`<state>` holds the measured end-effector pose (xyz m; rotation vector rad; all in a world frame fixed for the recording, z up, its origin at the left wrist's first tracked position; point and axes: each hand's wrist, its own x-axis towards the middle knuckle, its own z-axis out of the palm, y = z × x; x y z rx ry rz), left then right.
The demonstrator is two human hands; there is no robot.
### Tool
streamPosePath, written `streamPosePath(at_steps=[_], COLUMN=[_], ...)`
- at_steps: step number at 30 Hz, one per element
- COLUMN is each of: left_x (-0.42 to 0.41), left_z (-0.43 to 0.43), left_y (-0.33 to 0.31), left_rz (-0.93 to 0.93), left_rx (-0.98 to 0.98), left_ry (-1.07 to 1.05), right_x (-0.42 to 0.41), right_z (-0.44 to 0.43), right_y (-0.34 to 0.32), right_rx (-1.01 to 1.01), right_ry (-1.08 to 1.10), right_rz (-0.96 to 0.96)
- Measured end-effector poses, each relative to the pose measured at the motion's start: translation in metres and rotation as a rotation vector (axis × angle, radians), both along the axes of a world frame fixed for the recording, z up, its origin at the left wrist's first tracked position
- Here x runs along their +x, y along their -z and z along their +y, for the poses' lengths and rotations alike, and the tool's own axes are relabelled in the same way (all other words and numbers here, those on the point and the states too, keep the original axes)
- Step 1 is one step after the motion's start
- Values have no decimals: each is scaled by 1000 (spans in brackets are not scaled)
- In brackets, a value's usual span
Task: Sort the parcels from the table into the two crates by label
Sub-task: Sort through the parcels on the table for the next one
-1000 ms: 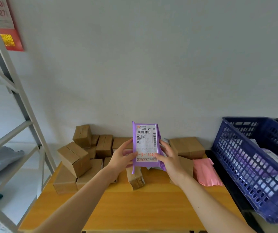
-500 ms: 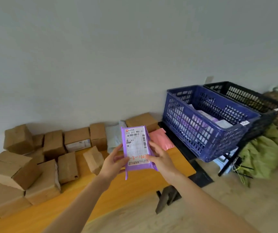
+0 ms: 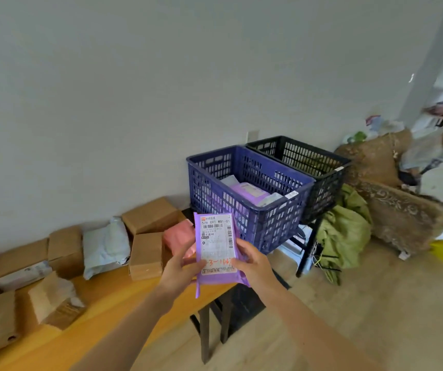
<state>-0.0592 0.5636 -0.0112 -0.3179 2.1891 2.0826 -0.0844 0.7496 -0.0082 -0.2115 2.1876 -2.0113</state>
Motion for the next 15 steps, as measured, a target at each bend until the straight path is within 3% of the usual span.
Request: streamPosePath(at_steps=[15], left_x=[-87], left_z=[179], left_y=[-38], left_rz=[36], left_rx=[-101], left_ry=[-61], right_x=[-90], right_z=[184], right_y=[-23], right_rx=[-6], right_ry=[-128], right_rz=[44])
